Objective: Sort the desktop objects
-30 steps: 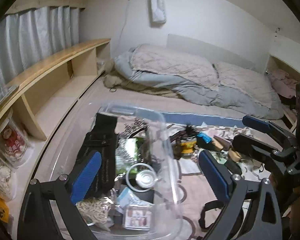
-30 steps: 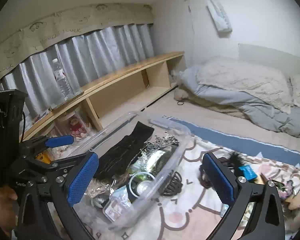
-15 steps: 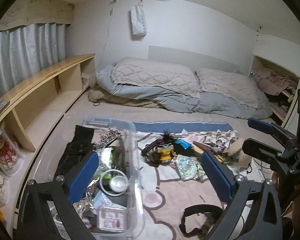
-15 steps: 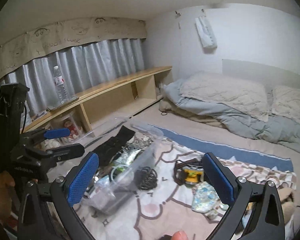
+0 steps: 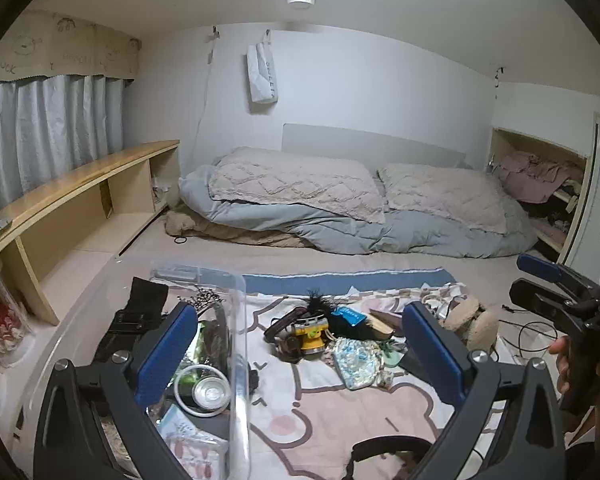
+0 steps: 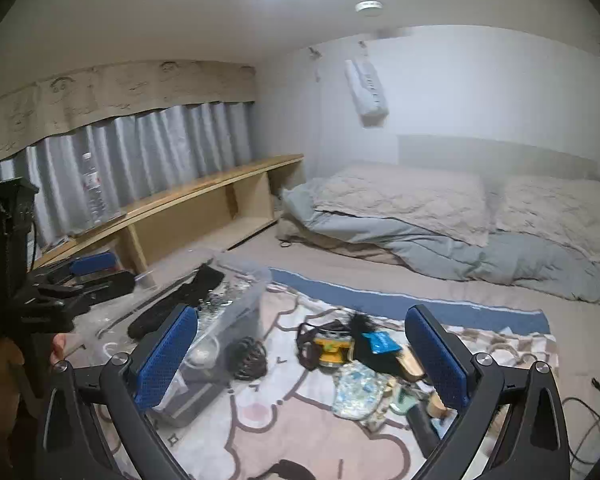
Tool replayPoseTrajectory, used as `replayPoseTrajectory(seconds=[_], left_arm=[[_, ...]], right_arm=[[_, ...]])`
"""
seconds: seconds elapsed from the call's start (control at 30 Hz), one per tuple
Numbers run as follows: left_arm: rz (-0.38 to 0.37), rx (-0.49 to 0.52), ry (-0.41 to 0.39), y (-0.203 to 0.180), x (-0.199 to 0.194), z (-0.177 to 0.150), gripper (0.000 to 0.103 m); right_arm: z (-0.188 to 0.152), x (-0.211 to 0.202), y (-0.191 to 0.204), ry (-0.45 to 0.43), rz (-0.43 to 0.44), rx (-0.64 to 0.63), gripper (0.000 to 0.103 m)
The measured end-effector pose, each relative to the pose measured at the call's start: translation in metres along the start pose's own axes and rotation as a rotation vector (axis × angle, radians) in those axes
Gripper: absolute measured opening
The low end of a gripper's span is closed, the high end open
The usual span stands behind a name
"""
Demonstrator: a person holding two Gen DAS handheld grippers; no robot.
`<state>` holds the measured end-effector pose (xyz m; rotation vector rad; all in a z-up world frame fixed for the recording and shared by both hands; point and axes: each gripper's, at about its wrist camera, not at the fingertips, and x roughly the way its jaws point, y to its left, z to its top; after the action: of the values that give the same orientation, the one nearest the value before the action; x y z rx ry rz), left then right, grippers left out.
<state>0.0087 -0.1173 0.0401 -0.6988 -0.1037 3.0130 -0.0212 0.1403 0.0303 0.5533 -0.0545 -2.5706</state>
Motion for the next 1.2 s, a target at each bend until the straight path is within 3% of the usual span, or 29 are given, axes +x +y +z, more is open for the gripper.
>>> replayPoseTrajectory(seconds=[0.5, 0.87, 1.2], left_arm=[[0.011, 0.028, -0.049, -0.019, 0.021, -0.020, 0.103], [-0.064, 0.044, 0.011, -0.048, 0.055, -0.030, 0.103], [-0.147, 0.088, 0.072, -0.092, 0.090, -0.039, 0.103]], right_arm=[[-0.024, -0.006, -0.033, -0.030, -0.115, 0.016, 0.103], [-0.048, 0.014, -0.048, 0.103, -0.234, -0.022, 0.103], [-0.066, 0.025, -0.082, 0.217, -0.330, 0.053, 0.103]])
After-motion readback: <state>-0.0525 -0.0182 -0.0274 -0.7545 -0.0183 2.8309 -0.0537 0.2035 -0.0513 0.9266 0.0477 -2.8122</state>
